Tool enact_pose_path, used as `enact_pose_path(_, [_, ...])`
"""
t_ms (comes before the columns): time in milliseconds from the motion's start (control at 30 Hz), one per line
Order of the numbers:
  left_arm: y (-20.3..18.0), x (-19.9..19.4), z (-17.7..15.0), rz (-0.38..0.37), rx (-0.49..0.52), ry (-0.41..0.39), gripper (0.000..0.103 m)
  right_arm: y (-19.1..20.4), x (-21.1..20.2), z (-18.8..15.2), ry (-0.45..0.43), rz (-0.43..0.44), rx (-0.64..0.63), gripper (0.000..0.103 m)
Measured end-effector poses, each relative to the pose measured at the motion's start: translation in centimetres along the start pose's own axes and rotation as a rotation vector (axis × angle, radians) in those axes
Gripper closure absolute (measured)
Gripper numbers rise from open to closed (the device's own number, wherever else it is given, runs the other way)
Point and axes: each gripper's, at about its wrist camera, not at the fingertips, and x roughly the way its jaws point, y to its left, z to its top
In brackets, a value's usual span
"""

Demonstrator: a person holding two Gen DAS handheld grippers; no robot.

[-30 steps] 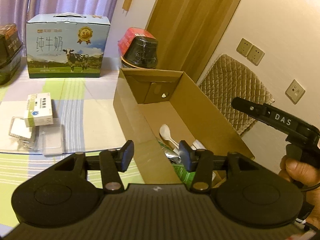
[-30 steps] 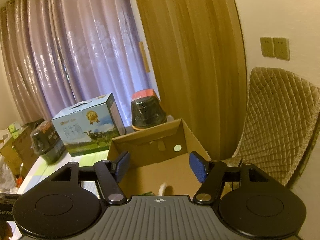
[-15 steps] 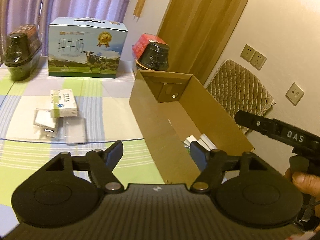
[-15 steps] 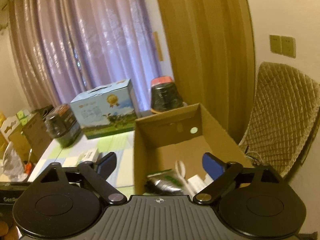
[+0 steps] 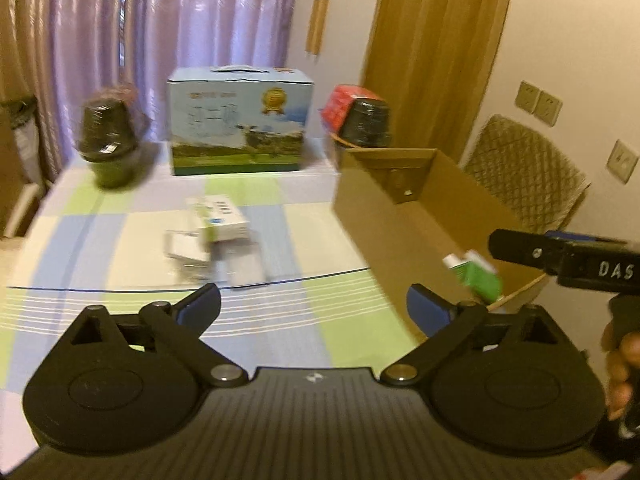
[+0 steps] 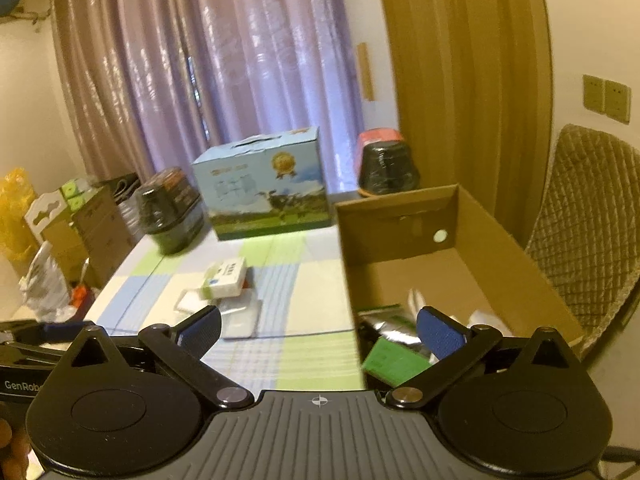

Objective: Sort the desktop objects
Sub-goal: 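Withdraw both tools from the cardboard box back over the table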

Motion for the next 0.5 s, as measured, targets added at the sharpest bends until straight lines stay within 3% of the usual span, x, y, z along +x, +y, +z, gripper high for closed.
enact_pose_path(500, [6.9, -2.6, -3.5, 0.132, -0.045, 0.039, 0.001, 5.1, 2.0, -2.9, 0.078, 0.097, -0.033, 0.002])
